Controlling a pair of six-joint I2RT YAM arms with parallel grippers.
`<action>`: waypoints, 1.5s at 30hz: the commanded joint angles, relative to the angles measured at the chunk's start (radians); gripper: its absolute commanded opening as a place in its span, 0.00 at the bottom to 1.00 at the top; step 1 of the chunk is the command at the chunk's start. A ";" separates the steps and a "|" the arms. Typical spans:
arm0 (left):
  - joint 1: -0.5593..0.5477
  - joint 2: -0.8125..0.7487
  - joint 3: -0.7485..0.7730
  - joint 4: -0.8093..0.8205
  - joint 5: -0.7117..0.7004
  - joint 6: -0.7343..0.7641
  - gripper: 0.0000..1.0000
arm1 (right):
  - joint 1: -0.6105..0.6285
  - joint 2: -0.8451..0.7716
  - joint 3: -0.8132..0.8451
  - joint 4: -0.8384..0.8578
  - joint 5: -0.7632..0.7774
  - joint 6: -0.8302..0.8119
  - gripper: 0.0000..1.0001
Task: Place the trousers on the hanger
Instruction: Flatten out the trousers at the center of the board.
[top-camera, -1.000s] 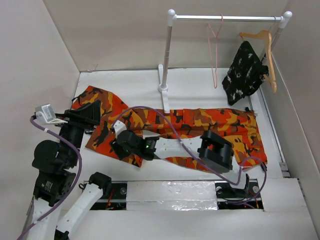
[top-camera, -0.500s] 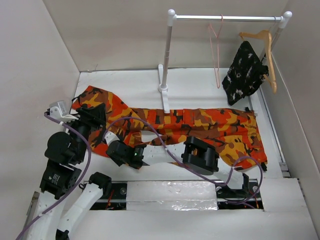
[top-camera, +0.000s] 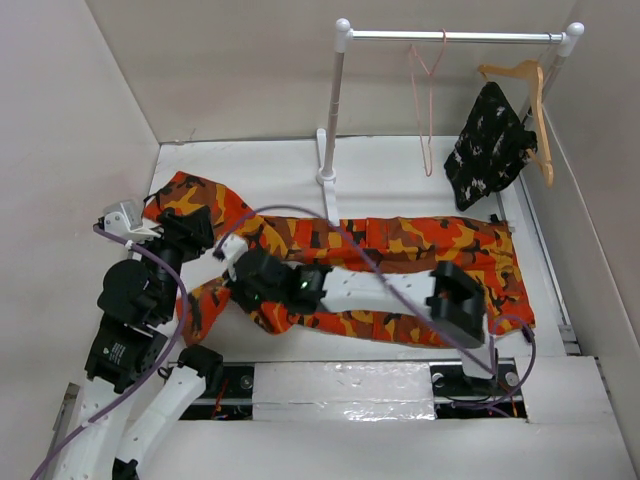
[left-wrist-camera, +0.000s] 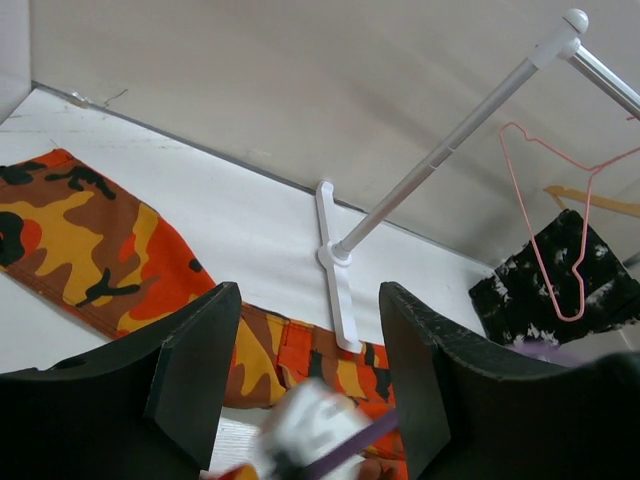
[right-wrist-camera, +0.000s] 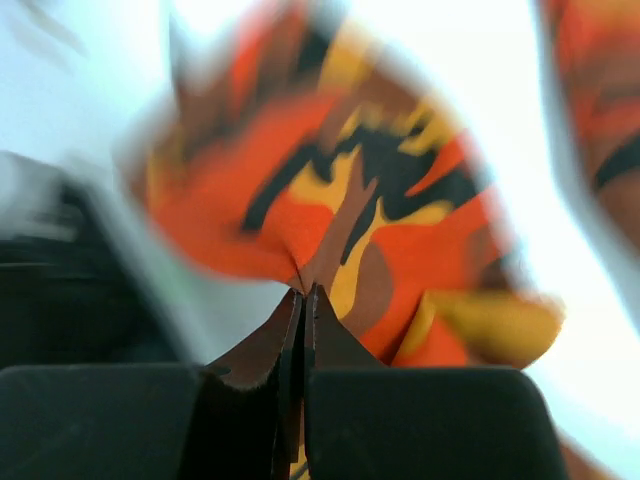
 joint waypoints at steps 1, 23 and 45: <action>-0.001 0.019 0.010 0.019 -0.023 0.017 0.55 | -0.112 -0.212 -0.012 0.153 -0.255 0.044 0.00; -0.001 0.143 -0.372 0.181 0.200 -0.216 0.55 | -0.508 0.205 0.397 -0.078 -0.458 0.179 0.30; -0.136 -0.102 -0.420 0.132 -0.108 -0.322 0.50 | -0.209 -0.414 -0.413 0.293 -0.308 0.119 0.09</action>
